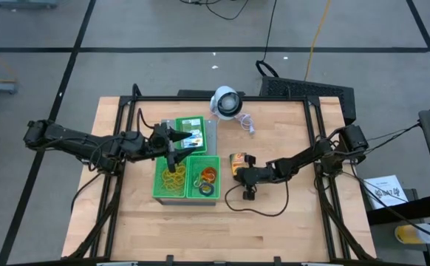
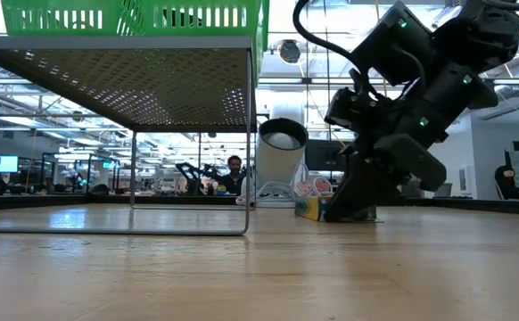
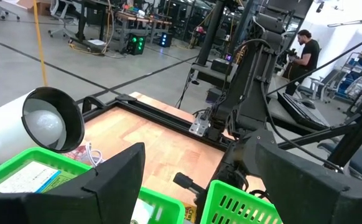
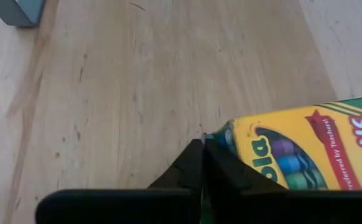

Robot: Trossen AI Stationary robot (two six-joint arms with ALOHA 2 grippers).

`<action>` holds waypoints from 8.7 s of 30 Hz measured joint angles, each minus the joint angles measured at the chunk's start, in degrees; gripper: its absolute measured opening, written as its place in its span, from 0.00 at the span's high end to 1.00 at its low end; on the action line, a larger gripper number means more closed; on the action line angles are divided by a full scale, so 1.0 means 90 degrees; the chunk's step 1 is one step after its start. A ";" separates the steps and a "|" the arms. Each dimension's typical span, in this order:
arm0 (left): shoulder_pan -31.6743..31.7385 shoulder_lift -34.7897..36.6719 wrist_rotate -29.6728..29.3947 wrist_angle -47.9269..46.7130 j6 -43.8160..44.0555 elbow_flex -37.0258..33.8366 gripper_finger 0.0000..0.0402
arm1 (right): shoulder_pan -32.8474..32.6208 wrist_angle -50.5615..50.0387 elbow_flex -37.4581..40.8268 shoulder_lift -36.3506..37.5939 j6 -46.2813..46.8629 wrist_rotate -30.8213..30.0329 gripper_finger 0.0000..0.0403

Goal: Pick & Place Office Desk Supplies
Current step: Put the crayon box into the top green basket on the shelf, then return to Home Position

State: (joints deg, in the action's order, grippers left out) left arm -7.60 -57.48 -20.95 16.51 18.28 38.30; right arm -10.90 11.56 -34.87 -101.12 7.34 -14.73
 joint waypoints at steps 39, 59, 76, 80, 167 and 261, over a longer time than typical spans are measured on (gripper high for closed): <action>0.0002 -0.0002 -0.0011 0.0063 -0.0179 0.0000 0.23 | -0.0413 0.2187 0.0024 0.3468 -0.2766 -0.1972 1.00; 0.0000 0.0068 -0.0026 0.0036 -0.1130 0.0000 0.23 | 0.0297 0.2120 -0.1747 0.3575 -0.4796 -0.1833 1.00; 0.0000 0.0448 -0.0299 -0.0116 -0.1398 0.0005 0.23 | 0.1404 0.2265 -0.3752 0.1753 -0.5305 -0.0481 1.00; 0.0000 0.0448 -0.0299 -0.0104 -0.1398 0.0005 0.23 | 0.1698 0.2284 -0.4224 0.1163 -0.5452 -0.0107 1.00; -0.0015 0.0448 -0.0547 -0.0187 -0.1328 0.0005 0.23 | 0.1318 0.0634 -0.4624 0.0163 -0.2720 0.1167 1.00; -0.0503 0.6351 -0.1583 -0.2861 -0.0843 -0.3438 0.23 | 0.1081 -0.0490 0.3548 1.0948 -0.0487 0.0313 0.59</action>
State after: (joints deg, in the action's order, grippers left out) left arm -12.12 -0.32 -35.20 -9.23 10.69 7.36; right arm -1.17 7.14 -2.94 -2.59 2.96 -11.91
